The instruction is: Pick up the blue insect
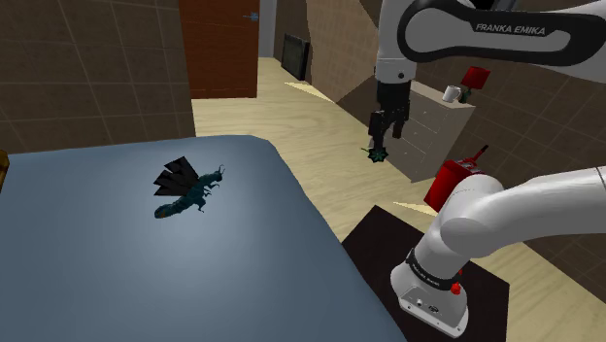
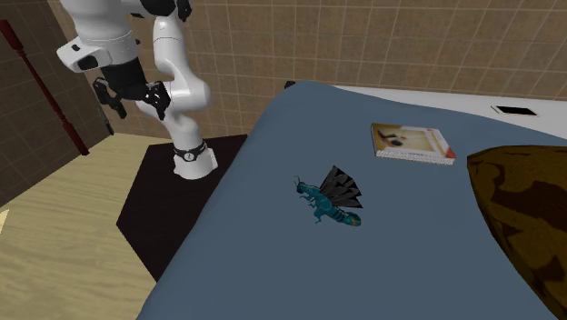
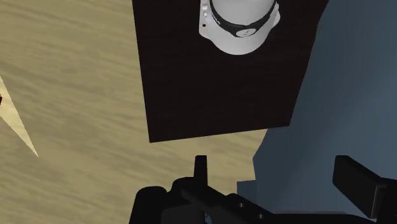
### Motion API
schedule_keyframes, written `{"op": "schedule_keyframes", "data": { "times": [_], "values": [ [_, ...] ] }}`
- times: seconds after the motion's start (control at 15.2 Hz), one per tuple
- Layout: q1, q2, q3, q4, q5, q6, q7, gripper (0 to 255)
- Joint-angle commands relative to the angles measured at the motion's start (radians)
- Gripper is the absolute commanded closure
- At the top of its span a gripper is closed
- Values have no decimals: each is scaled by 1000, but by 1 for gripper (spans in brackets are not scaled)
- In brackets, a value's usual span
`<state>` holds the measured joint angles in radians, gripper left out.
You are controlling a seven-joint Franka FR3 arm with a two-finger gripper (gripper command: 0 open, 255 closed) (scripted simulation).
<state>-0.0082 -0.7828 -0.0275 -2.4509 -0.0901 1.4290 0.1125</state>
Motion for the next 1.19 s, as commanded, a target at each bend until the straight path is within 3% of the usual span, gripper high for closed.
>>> {"op": "schedule_keyframes", "data": {
  "times": [0.0, 0.53, 1.12],
  "values": [
    [0, 0, 0, 0, 0, 0, 0, 0],
    [91, 263, 62, 155, 61, 119, -40, 0],
    [173, 542, 139, 388, 97, 183, -87, 0]
  ]
}}
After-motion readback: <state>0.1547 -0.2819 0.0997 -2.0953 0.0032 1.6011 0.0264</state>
